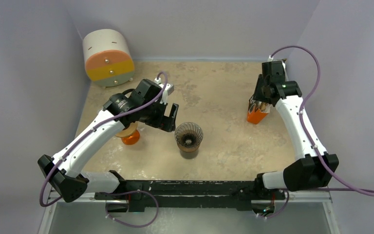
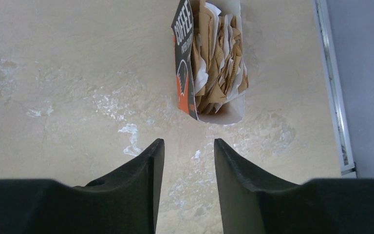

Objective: Place the coffee filter in the dripper
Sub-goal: Place the coffee dripper in the dripper holder, then pick up the coffee filter from the coffee filter holder.

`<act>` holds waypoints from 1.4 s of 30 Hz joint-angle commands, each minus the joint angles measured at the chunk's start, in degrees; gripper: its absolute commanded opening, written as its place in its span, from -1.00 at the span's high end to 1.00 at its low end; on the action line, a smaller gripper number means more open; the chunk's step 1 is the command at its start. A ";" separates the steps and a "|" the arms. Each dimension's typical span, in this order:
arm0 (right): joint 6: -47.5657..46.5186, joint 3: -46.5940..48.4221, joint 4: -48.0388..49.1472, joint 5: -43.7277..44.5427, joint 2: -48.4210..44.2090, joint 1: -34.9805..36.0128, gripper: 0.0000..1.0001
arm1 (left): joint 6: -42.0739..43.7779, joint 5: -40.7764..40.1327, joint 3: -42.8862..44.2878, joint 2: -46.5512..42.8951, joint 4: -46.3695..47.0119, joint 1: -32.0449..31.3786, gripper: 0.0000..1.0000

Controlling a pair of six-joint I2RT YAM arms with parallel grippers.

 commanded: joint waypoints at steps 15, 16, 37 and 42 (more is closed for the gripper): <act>2.22 1.91 4.07 -2.26 6.23 -6.92 0.45 | 5.03 -0.04 -0.79 -1.59 2.74 -0.11 -0.88; 2.25 2.12 3.99 -1.92 6.61 -7.25 0.46 | 5.19 -0.06 -0.87 -1.60 2.83 -0.11 -0.88; 4.87 0.04 5.43 -2.49 8.91 -12.35 0.67 | 6.84 -0.05 -1.27 -0.11 3.71 -0.13 -0.88; 5.22 -0.61 5.83 -2.74 9.67 -12.48 0.67 | 6.84 -0.09 -1.45 -0.02 3.79 -0.15 -0.88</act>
